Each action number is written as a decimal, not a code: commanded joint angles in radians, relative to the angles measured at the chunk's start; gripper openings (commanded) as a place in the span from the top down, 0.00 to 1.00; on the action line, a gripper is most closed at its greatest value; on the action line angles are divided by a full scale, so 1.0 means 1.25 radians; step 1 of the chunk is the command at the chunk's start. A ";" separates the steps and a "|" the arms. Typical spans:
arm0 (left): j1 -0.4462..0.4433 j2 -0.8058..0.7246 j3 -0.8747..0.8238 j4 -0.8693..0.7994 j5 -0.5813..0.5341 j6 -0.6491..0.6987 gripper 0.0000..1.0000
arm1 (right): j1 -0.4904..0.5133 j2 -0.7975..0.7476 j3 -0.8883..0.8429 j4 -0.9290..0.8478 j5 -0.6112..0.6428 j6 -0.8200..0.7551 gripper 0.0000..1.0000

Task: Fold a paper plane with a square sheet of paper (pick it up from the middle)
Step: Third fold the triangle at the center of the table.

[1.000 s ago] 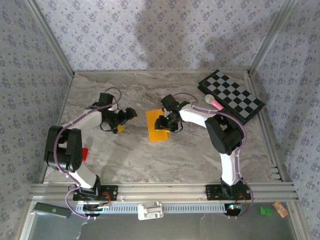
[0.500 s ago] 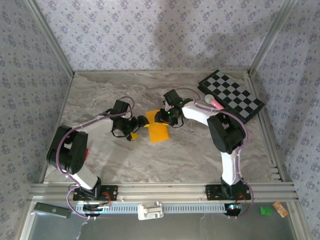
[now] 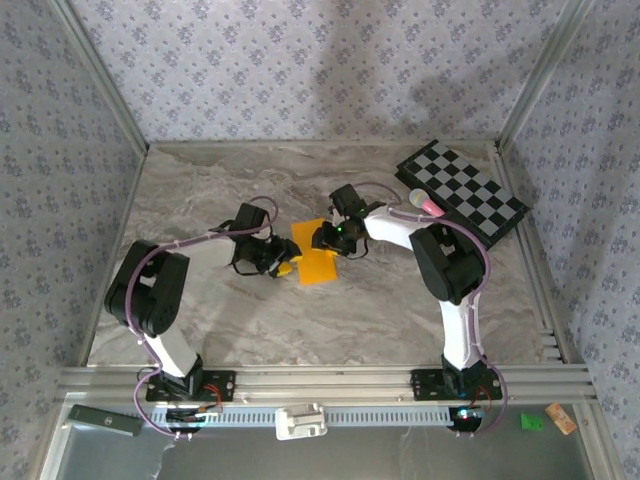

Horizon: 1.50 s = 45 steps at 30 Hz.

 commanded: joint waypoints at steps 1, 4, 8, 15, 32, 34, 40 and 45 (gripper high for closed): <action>-0.010 0.028 0.011 0.016 0.015 0.011 0.60 | -0.005 0.021 -0.033 -0.040 0.031 0.014 0.57; -0.013 0.044 0.022 0.014 0.014 0.017 0.62 | -0.006 0.021 -0.033 -0.041 0.032 0.014 0.58; -0.015 0.060 0.033 0.017 0.017 0.024 0.62 | -0.006 0.023 -0.033 -0.041 0.029 0.017 0.58; -0.015 0.087 0.055 0.007 0.030 0.054 0.62 | -0.007 0.029 -0.030 -0.045 0.027 0.019 0.59; -0.015 0.078 0.088 -0.003 0.075 0.125 0.63 | -0.012 0.040 -0.021 -0.055 0.026 0.020 0.59; -0.014 0.081 0.096 -0.001 0.078 0.135 0.63 | -0.012 0.042 -0.019 -0.057 0.025 0.019 0.58; 0.000 0.091 0.114 0.008 0.092 0.172 0.58 | -0.014 0.040 -0.017 -0.062 0.027 0.018 0.59; 0.014 0.110 0.118 0.030 0.119 0.191 0.55 | -0.013 0.040 -0.013 -0.064 0.024 0.010 0.58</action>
